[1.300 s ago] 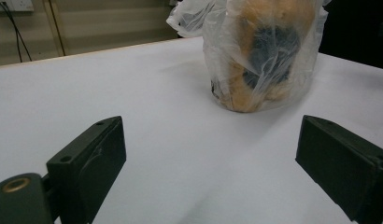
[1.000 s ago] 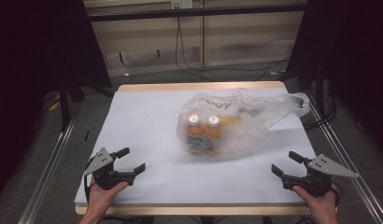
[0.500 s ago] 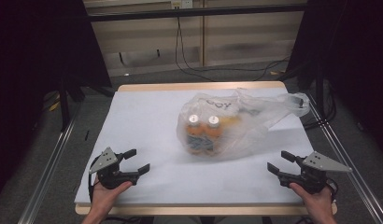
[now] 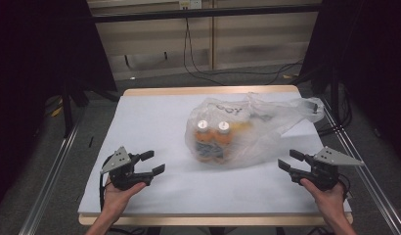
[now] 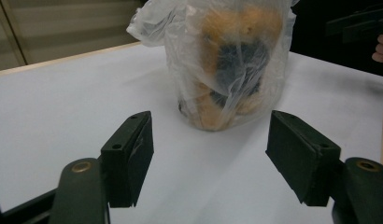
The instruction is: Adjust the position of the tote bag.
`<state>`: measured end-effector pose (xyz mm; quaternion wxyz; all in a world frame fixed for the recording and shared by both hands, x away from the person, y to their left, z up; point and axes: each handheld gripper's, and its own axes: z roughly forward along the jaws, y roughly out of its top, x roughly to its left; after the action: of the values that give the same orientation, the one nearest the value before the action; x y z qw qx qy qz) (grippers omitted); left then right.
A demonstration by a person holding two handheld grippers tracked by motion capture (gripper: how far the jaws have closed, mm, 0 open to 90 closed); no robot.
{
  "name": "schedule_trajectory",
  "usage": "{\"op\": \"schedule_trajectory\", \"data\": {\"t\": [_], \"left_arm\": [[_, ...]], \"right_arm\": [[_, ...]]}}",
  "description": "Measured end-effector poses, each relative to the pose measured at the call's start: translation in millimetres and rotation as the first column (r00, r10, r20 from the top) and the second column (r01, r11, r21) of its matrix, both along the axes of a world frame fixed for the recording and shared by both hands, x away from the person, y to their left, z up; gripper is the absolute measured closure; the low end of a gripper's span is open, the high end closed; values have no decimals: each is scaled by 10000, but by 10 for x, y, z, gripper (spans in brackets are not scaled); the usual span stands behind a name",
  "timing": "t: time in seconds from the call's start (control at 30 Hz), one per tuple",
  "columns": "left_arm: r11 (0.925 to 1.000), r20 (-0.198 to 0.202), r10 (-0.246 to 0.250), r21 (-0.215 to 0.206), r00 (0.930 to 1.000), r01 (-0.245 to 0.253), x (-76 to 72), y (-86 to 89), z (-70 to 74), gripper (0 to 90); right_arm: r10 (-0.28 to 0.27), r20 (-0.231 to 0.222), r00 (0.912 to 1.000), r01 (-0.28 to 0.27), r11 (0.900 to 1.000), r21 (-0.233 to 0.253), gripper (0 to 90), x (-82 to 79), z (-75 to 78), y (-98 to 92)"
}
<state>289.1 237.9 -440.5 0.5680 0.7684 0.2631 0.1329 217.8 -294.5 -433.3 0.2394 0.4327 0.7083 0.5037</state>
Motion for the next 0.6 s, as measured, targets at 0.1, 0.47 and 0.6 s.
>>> {"op": "schedule_trajectory", "data": {"t": [0.1,0.47,0.6], "left_arm": [[9999,-33,-118,-73,9999,118,71,-44,54,335],[9989,92,-145,-442,9999,149,396,-263,339,390],[9993,142,-211,-302,9997,216,534,-366,433,398]], "right_arm": [[51,-59,10000,-50,10000,43,423,67,41,5],[13,108,9999,-12,9999,-116,454,342,308,-4],[-73,136,9999,73,10000,-1,446,445,400,-9]]}}
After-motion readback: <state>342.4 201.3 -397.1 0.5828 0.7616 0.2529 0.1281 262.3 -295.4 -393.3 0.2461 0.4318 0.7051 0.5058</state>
